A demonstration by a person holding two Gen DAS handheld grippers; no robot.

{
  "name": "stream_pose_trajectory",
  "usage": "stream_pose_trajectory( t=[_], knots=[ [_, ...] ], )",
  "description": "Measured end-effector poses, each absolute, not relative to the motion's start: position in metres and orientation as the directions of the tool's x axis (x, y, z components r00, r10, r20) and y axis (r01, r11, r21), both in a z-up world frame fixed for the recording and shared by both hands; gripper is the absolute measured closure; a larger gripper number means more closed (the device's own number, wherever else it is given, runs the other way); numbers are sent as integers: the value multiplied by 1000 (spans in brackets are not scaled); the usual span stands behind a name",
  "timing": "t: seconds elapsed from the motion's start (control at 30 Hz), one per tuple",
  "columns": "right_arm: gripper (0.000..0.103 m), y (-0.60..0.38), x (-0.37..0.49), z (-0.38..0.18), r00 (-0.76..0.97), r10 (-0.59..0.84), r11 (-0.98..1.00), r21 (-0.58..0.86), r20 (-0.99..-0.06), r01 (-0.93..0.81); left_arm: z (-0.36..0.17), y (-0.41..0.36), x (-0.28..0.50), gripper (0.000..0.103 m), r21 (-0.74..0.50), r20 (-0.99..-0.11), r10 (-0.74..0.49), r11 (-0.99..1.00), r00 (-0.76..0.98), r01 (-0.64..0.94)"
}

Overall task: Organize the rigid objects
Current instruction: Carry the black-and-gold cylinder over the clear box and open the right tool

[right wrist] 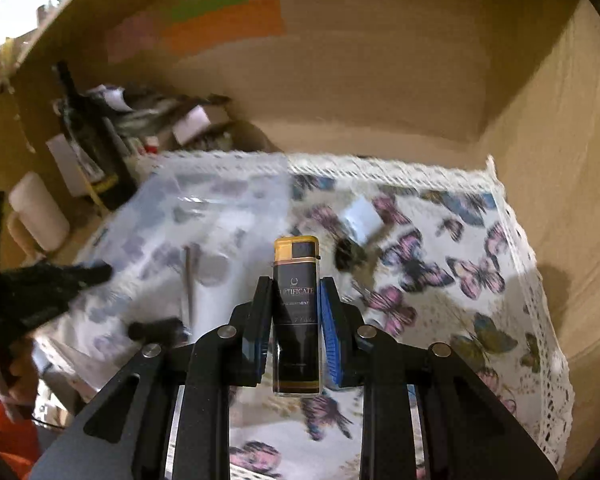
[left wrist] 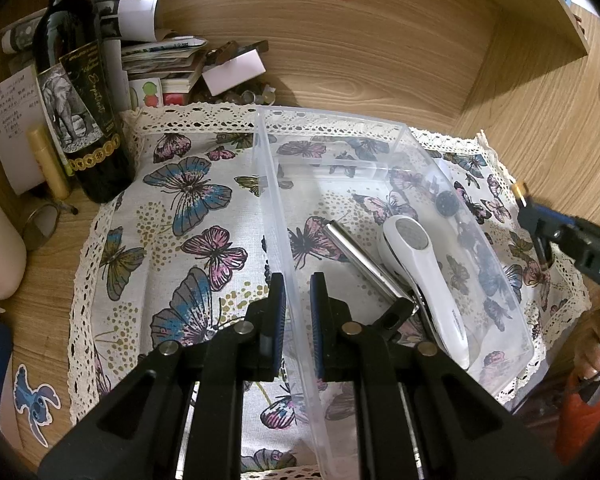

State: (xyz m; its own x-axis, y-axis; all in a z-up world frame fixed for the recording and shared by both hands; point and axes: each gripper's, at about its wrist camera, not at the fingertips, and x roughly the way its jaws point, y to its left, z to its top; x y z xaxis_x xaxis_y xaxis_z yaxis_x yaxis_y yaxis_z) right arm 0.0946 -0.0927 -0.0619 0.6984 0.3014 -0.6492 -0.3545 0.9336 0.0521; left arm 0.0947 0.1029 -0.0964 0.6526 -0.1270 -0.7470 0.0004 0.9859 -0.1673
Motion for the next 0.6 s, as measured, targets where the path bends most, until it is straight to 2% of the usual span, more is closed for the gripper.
stream_pose_trajectory(
  t=[0.27,0.6],
  knots=[
    [82,-49,93,-59,658,383,885,53,-649,-463,-96,102,95,93,-168,-747,-127,986,652,0],
    [82,-10,107,-82,564,392,836,26,-726,-548,-96,102,95,93,-169,-747,-127,986,653,-2]
  ],
)
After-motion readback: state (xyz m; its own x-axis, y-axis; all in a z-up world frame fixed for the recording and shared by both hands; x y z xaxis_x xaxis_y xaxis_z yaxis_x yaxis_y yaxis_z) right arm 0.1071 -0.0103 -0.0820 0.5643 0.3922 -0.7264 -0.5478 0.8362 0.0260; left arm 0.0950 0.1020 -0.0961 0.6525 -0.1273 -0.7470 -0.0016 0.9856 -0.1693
